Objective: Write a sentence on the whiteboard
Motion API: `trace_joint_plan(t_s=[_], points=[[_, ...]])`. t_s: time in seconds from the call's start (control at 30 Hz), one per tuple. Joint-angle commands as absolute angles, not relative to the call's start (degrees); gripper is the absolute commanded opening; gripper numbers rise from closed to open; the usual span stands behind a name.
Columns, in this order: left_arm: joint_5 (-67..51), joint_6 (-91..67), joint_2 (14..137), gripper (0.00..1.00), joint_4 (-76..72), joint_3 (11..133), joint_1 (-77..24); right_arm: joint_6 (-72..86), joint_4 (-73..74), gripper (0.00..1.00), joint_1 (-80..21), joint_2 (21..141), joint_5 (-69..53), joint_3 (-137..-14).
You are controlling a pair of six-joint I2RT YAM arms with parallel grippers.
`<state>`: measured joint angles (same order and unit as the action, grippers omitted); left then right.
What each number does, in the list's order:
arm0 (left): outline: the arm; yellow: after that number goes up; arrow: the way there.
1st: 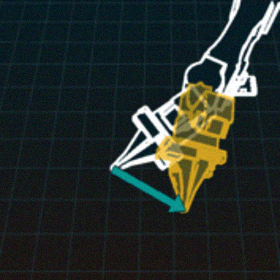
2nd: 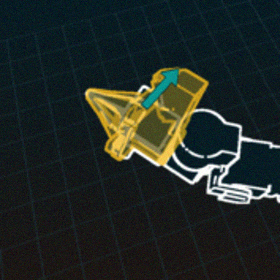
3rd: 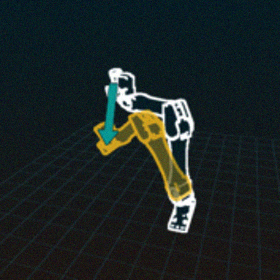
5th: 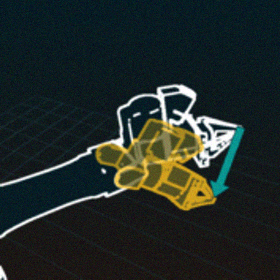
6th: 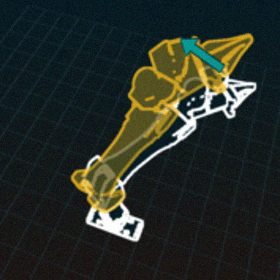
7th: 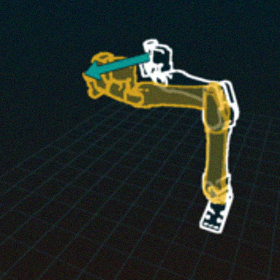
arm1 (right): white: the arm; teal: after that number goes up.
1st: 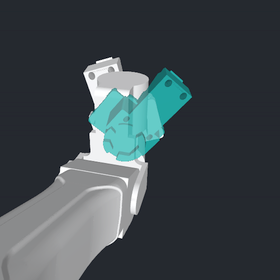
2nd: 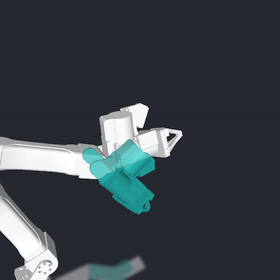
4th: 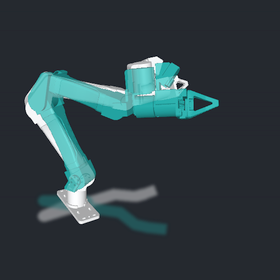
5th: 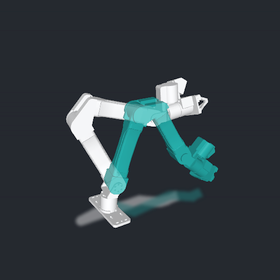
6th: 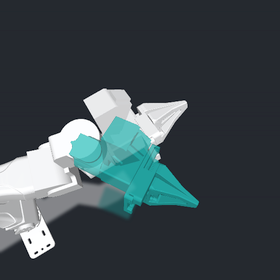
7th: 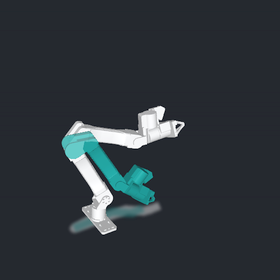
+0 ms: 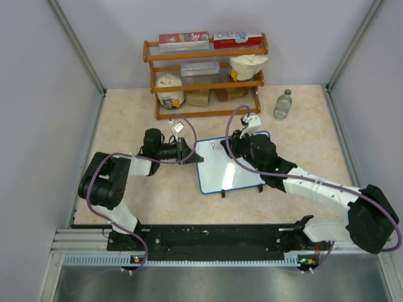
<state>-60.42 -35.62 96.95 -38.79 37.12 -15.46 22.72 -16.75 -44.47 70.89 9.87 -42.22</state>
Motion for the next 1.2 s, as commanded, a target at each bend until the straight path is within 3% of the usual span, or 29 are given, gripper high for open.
trace_joint_plan(t_s=[0.0,0.83,1.17], points=[[-58.6,-33.4,97.5,0.00,-37.6,37.6,-15.6,22.9,-16.2,0.00,-44.6,69.9,12.0,-40.3],[-58.6,-33.0,97.2,0.00,-37.3,37.6,-15.6,24.6,-17.0,0.00,-43.7,62.2,9.8,-39.3],[-58.6,-32.9,97.2,0.00,-37.2,37.7,-15.6,24.2,-18.4,0.00,-43.6,67.5,7.6,-44.3]])
